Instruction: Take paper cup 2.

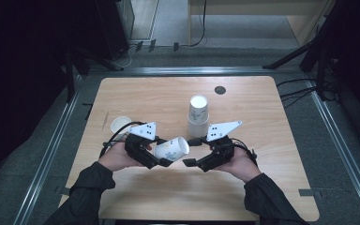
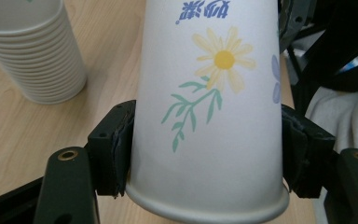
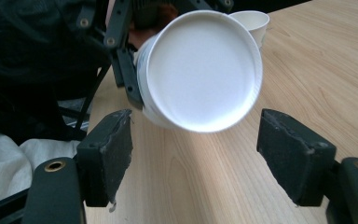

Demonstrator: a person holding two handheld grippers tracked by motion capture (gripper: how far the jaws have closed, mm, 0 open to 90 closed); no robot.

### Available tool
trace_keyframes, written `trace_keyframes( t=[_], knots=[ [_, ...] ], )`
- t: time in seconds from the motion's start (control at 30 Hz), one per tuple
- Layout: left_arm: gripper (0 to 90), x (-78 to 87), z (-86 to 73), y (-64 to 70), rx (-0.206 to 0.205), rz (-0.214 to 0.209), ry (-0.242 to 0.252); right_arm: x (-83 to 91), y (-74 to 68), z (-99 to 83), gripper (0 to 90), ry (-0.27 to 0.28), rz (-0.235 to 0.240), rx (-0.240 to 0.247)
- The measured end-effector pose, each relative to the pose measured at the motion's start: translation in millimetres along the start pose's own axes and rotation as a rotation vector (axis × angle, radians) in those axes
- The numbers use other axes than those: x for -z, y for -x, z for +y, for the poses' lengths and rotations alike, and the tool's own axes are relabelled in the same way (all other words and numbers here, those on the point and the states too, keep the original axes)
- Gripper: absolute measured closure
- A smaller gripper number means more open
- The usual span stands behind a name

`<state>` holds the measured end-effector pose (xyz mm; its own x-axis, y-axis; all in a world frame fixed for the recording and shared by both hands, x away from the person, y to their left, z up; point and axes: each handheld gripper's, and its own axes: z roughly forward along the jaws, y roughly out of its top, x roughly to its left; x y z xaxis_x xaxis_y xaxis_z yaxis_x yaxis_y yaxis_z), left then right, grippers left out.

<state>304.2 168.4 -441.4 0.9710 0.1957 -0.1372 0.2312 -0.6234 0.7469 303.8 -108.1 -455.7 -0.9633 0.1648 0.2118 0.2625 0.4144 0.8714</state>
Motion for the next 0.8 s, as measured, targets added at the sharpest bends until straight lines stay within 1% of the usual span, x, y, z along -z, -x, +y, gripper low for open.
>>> trace_keyframes(
  t=[0.03, 0.07, 0.1, 0.13, 0.17, 0.2, 0.27, 0.3, 0.33, 0.37, 0.4, 0.43, 0.47, 0.5, 0.57, 0.63, 0.8],
  knots=[
    [29.9, 3.3, 3.6, -1.2, -0.003, -0.008, -0.015, 0.9, 0.0, -0.4, 26.8, -0.001, -0.003, 0.004],
    [29.9, 3.3, 3.6, -1.2, -0.003, -0.008, -0.015, 1.7, 0.0, -0.9, 26.8, -0.003, -0.004, 0.005],
    [29.9, 7.2, 9.2, -1.7, -0.017, -0.003, -0.032, 2.2, -0.3, -1.2, 26.8, -0.006, -0.007, 0.005],
    [29.8, 8.9, 13.6, -2.6, -0.021, -0.006, -0.054, 2.4, -0.2, -1.4, 26.9, -0.004, -0.008, 0.006],
    [29.8, 10.1, 16.9, -2.6, -0.033, 0.009, -0.074, 2.6, -0.2, -1.4, 26.8, -0.003, -0.009, 0.008],
    [29.8, 10.5, 20.2, -3.5, -0.039, 0.014, -0.102, 2.8, -0.3, -1.3, 26.8, -0.001, -0.013, 0.012],
    [29.7, 11.1, 25.5, -4.1, -0.057, 0.033, -0.140, 3.2, -0.4, -1.1, 26.8, 0.001, -0.015, 0.011],
    [29.8, 10.9, 28.6, -4.9, -0.059, 0.031, -0.167, 3.3, -0.2, -1.2, 26.8, 0.003, -0.020, 0.014],
    [29.6, 10.4, 31.3, -4.8, -0.064, 0.037, -0.194, 3.6, 0.0, -1.4, 26.8, -0.001, -0.021, 0.012],
    [29.6, 10.4, 31.3, -4.8, -0.064, 0.037, -0.194, 3.6, 0.3, -1.7, 26.8, -0.002, -0.024, 0.012],
    [29.5, 9.0, 36.4, -4.1, -0.079, 0.043, -0.252, 3.4, 0.9, -2.0, 26.9, -0.004, -0.030, 0.011],
    [29.5, 8.9, 37.6, -3.8, -0.091, 0.044, -0.260, 3.2, 1.2, -2.3, 26.8, -0.006, -0.031, 0.010],
    [29.5, 8.5, 38.4, -3.2, -0.084, 0.036, -0.260, 2.9, 1.6, -2.5, 26.8, -0.006, -0.033, 0.012],
    [29.4, 8.0, 38.6, -2.8, -0.095, 0.032, -0.262, 2.3, 1.9, -2.7, 26.8, -0.005, -0.033, 0.011],
    [29.5, 7.1, 38.3, -2.6, -0.095, 0.028, -0.266, 1.3, 1.8, -3.1, 26.9, -0.011, -0.033, 0.013],
    [29.4, 2.4, 36.1, -2.2, -0.101, 0.034, -0.306, -0.4, 1.6, -3.5, 26.8, -0.015, -0.034, 0.019],
    [29.4, -6.8, 31.7, -0.9, -0.113, 0.027, -0.352, -5.4, 1.6, -4.4, 26.8, -0.034, -0.030, 0.032]
  ],
)
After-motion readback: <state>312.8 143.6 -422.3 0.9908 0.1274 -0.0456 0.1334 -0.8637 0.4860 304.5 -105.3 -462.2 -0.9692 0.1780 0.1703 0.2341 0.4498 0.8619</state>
